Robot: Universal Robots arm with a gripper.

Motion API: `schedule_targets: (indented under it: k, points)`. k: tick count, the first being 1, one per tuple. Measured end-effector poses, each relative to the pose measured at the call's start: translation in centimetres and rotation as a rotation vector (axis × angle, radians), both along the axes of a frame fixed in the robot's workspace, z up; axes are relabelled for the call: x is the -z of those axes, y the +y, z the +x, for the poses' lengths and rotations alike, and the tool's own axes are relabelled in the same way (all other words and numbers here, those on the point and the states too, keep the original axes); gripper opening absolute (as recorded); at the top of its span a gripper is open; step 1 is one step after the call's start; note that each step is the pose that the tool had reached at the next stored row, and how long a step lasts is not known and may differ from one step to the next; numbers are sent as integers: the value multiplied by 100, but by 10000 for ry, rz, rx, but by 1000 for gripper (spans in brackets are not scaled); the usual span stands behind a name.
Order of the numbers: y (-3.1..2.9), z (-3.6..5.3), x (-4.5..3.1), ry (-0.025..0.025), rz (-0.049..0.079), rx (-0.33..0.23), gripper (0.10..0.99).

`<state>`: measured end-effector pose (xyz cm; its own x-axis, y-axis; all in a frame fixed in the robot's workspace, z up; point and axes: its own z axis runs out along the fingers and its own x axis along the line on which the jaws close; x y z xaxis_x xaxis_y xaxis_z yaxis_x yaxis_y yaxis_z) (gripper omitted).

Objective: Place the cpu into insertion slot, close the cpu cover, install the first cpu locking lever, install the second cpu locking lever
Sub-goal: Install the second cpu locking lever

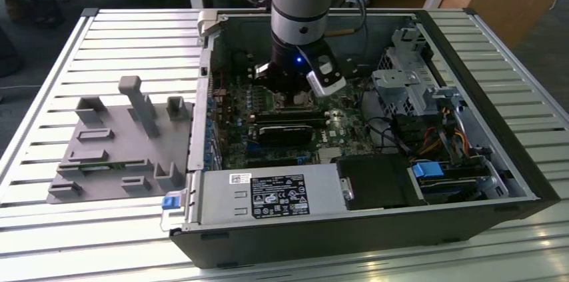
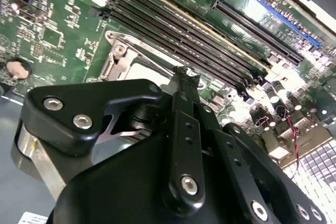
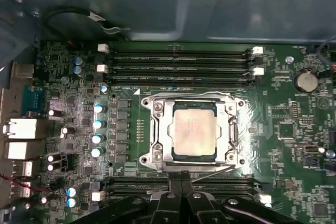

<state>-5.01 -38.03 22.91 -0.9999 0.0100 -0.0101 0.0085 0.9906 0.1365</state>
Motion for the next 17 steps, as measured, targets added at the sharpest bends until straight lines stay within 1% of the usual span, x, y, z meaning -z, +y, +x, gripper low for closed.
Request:
schedule_targets:
  k: [4,6,7,10,11,14,17]
  points:
    - [0,-12,63,-1,56,-1,110]
    - [-4,-15,84,1,117,-1,110]
    - [-10,-17,89,1,182,-1,110]
    - [-36,-45,93,0,432,0,110]
    - [-48,-60,94,-1,479,1,110]
    - [-87,-121,97,-1,560,-1,110]
    - [-97,-147,117,-1,654,0,110]
